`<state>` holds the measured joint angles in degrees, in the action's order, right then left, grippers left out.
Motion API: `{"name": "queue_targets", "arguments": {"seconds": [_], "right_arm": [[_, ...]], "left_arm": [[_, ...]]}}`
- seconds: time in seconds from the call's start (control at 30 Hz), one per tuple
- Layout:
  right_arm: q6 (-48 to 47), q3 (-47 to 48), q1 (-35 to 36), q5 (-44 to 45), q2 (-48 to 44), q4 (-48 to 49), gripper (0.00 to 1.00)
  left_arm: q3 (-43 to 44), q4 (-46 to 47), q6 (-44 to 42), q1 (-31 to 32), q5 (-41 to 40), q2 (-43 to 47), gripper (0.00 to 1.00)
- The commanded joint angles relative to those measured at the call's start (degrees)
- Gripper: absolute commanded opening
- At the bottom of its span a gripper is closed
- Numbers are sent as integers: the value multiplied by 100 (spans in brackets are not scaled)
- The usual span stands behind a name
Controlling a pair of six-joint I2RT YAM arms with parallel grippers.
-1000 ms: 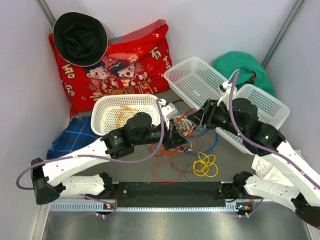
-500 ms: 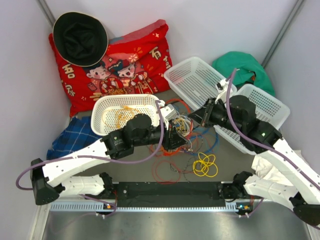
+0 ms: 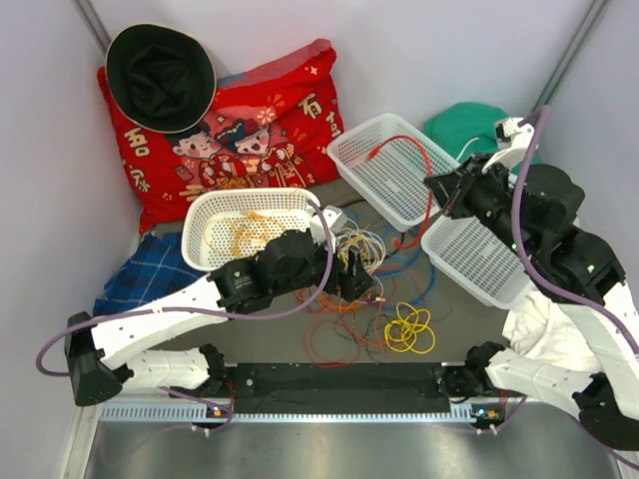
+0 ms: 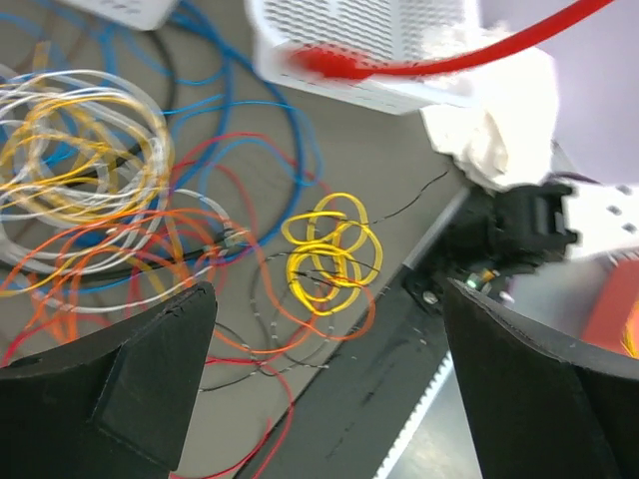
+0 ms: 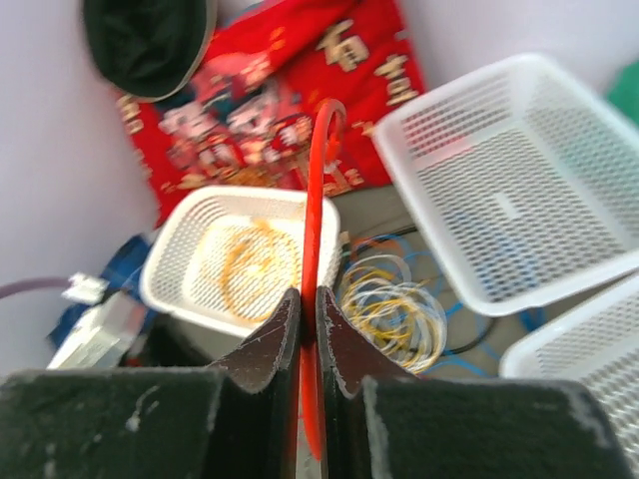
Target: Untangle the cables
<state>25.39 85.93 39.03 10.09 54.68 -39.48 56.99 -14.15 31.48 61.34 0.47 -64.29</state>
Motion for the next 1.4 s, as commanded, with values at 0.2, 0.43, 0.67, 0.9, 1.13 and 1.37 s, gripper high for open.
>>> {"name": "queue_targets", "arguments": {"seconds": [0.2,0.43,0.67,0.9,1.13,1.37], "right_arm": [[-122,179,-1344,1478,394,-139,0],[1019,-823,-2557,1145,368,440,0],[1452,-930,-3446,-48,912,1451,0],[1460,-630,-3445,-1588,1686,2700,0],[1311,-288,-3445,-1940,2802,3446,0],[969,713,-3332,-2195,4269,3194,0]], "left_arm": [[49,-1247,1051,-25,-2480,-83,99],[-144,-1556,1536,-122,-2368,-250,98],[-425,-1301,1563,-131,-2113,-189,98],[-663,-1292,1554,-131,-2068,-128,97],[-909,-1019,1466,-166,-2007,-118,98],[-707,-1160,1299,-210,-2051,-399,98]]}}
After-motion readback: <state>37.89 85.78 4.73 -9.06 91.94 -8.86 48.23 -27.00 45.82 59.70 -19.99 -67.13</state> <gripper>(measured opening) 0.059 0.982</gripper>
